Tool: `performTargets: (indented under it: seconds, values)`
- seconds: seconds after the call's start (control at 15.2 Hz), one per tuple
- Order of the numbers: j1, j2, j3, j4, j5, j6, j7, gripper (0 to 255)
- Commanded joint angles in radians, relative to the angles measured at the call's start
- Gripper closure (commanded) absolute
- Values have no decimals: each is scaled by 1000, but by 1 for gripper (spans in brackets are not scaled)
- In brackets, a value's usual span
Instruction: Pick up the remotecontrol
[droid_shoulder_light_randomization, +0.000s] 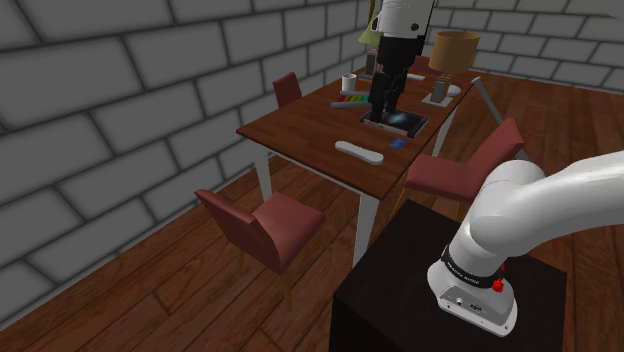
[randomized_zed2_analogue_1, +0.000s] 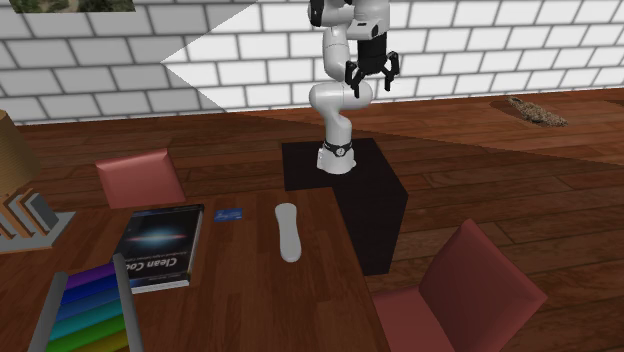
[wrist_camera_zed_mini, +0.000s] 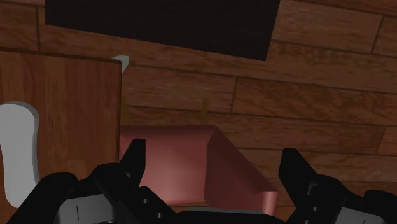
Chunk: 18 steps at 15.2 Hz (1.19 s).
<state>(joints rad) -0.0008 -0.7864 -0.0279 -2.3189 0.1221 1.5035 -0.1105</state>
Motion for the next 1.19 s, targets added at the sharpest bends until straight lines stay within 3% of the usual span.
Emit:
performTargets:
  seconds: [0.0,0.59,1.12]
  values:
    - [0,0,0,0,0,0,0,0]
    - [-42,156,-99,-95,-92,246,-142,0]
    - [-71,375,-189,-92,-140,466,-261,0]
